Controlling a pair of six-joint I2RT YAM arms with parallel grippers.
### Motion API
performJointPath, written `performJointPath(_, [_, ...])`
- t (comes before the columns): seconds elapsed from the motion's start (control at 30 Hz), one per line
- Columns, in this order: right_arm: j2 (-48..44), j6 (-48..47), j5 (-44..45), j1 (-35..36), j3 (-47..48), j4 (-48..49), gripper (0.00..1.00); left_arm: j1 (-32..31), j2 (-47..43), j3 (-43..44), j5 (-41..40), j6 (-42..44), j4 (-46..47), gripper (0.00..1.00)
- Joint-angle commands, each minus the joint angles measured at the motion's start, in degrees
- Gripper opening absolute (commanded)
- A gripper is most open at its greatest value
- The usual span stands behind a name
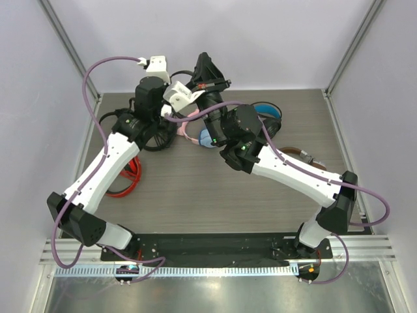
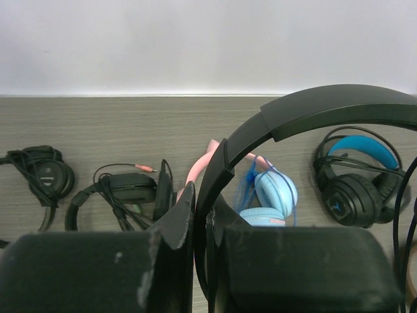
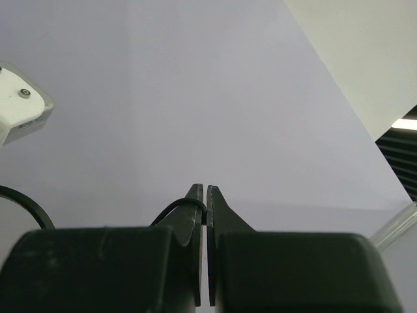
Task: Wrap the headphones
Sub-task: Wrap the headphone cable with the right arm
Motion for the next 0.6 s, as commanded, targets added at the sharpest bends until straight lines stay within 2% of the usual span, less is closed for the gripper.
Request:
performJointPath(0.0, [-1.5, 0.3, -5.5, 0.2, 4.4, -0.2, 0.01, -0.7, 0.5, -0.4, -4.6, 4.3, 0.6, 0.00])
performJointPath(0.43, [-3.7, 0.5, -3.4, 5.7, 3.7, -0.8, 0.01, -1.8, 4.6, 3.2, -12.9, 4.6, -0.3, 0.00])
performJointPath(0.57, [-4.0, -0.7, -3.6, 7.6, 3.4, -0.6, 0.01, -1.9, 5.1, 3.2, -12.0, 3.6, 0.1, 0.00])
